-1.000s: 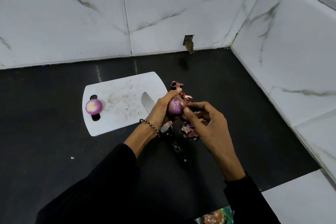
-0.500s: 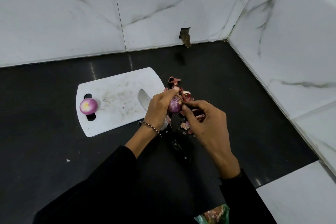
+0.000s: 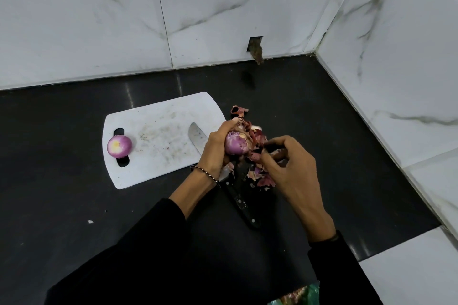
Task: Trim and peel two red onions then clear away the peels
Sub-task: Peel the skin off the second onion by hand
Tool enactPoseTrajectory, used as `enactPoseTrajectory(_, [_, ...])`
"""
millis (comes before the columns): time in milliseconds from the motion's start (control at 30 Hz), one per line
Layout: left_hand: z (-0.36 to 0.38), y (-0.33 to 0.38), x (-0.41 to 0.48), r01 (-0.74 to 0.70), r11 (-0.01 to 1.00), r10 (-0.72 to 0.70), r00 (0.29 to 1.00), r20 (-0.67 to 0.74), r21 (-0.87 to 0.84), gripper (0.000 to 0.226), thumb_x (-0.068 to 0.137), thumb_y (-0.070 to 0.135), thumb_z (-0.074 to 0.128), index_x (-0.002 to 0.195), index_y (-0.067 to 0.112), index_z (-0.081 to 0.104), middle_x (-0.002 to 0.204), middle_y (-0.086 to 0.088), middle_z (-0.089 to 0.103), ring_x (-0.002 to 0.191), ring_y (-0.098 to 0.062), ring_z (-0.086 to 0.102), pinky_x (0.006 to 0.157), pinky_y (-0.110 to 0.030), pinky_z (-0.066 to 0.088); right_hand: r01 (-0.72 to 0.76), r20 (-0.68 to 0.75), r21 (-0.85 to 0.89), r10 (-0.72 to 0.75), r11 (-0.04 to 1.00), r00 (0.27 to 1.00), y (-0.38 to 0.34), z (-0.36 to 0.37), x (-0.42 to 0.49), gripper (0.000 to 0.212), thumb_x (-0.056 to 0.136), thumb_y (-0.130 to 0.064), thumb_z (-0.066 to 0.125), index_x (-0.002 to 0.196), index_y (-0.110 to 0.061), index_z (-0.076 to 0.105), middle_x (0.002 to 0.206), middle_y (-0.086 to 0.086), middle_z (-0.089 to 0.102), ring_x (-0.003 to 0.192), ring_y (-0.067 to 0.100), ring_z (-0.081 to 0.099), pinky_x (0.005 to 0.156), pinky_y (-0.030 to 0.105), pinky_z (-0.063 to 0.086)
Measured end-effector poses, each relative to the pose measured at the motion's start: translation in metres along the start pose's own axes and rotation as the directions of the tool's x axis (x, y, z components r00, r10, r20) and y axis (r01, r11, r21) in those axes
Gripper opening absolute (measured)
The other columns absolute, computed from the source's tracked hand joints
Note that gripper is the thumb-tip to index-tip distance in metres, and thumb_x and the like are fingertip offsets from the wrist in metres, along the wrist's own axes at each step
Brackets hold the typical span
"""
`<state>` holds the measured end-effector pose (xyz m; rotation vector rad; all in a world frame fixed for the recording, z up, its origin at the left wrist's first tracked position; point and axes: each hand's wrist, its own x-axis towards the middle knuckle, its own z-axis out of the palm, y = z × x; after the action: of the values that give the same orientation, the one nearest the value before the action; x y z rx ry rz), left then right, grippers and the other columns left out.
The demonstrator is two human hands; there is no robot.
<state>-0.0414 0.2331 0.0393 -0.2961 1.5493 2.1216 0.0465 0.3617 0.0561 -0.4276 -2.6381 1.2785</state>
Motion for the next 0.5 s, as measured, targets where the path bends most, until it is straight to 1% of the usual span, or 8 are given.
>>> enactPoseTrajectory(133, [0.001, 0.002, 0.001, 0.065, 0.997, -0.066, 0.998, -0.005, -0.035, 0.033, 0.095, 0.04, 0.055, 0.082, 0.011, 0.066, 0.064, -0.006, 0.069, 0.05, -0.017, 0.063, 0.043, -0.021, 0.046, 0.058, -0.052, 0.063, -0.054, 0.996, 0.997, -0.005, 0.002, -0.002, 0.014, 0.099, -0.019, 0.062, 0.111, -0.018, 0.068, 0.095, -0.018, 0.066, 0.088, -0.011, 0.062, 0.067, 0.004, 0.047])
enactPoseTrajectory(200, [0.002, 0.002, 0.002, 0.07, 0.996, -0.071, 0.997, -0.016, -0.053, 0.033, 0.095, 0.04, 0.055, 0.083, 0.012, 0.068, 0.066, -0.006, 0.07, 0.053, -0.016, 0.065, 0.044, -0.02, 0.048, 0.08, -0.095, 0.079, -0.072, 0.994, 0.993, -0.006, 0.006, -0.004, 0.013, 0.102, -0.022, 0.058, 0.109, -0.02, 0.068, 0.094, -0.017, 0.067, 0.09, -0.007, 0.064, 0.07, 0.006, 0.047])
enactPoseTrajectory(267, [0.004, -0.001, 0.005, 0.065, 0.997, -0.066, 0.998, -0.019, -0.046, 0.039, 0.096, 0.041, 0.053, 0.076, 0.015, 0.074, 0.071, -0.005, 0.073, 0.061, -0.016, 0.068, 0.057, -0.026, 0.055, 0.069, -0.105, 0.14, -0.054, 0.988, 0.993, -0.01, 0.012, -0.006, 0.02, 0.105, -0.029, 0.05, 0.117, -0.024, 0.067, 0.102, -0.018, 0.068, 0.096, -0.001, 0.065, 0.074, 0.011, 0.051])
enactPoseTrajectory(333, [0.004, -0.006, 0.01, 0.033, 0.999, -0.032, 0.998, -0.045, 0.014, 0.044, 0.093, 0.048, 0.053, 0.076, 0.017, 0.079, 0.083, -0.007, 0.076, 0.08, -0.023, 0.072, 0.083, -0.041, 0.058, 0.057, -0.08, 0.218, -0.04, 0.974, 0.996, -0.018, 0.02, -0.01, 0.031, 0.106, -0.037, 0.043, 0.131, -0.03, 0.06, 0.116, -0.022, 0.064, 0.109, -0.003, 0.062, 0.089, 0.016, 0.052])
enactPoseTrajectory(400, [0.006, -0.013, 0.013, -0.064, 0.971, 0.083, 0.994, -0.074, 0.231, 0.049, 0.085, 0.056, 0.048, 0.09, 0.017, 0.077, 0.093, -0.012, 0.075, 0.094, -0.031, 0.07, 0.094, -0.05, 0.052, 0.034, -0.012, 0.317, -0.032, 0.948, 0.999, -0.029, 0.031, -0.012, 0.042, 0.107, -0.042, 0.037, 0.146, -0.031, 0.048, 0.136, -0.019, 0.058, 0.128, -0.004, 0.051, 0.107, 0.02, 0.042])
enactPoseTrajectory(433, [0.007, -0.018, 0.015, -0.132, 0.889, 0.169, 0.985, -0.047, 0.438, 0.051, 0.088, 0.054, 0.045, 0.101, 0.015, 0.073, 0.097, -0.015, 0.074, 0.095, -0.034, 0.068, 0.092, -0.051, 0.052, 0.011, 0.025, 0.327, -0.021, 0.945, 0.999, -0.033, 0.039, -0.012, 0.049, 0.107, -0.047, 0.033, 0.152, -0.031, 0.04, 0.148, -0.017, 0.049, 0.138, -0.005, 0.04, 0.116, 0.024, 0.034])
enactPoseTrajectory(467, [0.008, -0.024, 0.016, -0.203, 0.742, 0.245, 0.969, 0.024, 0.639, 0.048, 0.095, 0.049, 0.042, 0.112, 0.012, 0.067, 0.1, -0.017, 0.072, 0.095, -0.035, 0.066, 0.088, -0.049, 0.052, -0.017, 0.05, 0.301, 0.002, 0.953, 0.999, -0.037, 0.045, -0.011, 0.057, 0.105, -0.055, 0.027, 0.156, -0.031, 0.031, 0.158, -0.017, 0.037, 0.145, -0.006, 0.028, 0.122, 0.029, 0.025])
enactPoseTrajectory(500, [0.01, -0.028, 0.013, -0.231, 0.607, 0.271, 0.96, 0.075, 0.761, 0.043, 0.102, 0.041, 0.041, 0.118, 0.009, 0.063, 0.101, -0.018, 0.071, 0.093, -0.035, 0.066, 0.083, -0.047, 0.052, -0.046, 0.058, 0.258, 0.033, 0.965, 0.998, -0.038, 0.051, -0.009, 0.064, 0.103, -0.061, 0.021, 0.159, -0.031, 0.023, 0.163, -0.019, 0.025, 0.148, -0.008, 0.016, 0.125, 0.033, 0.018])
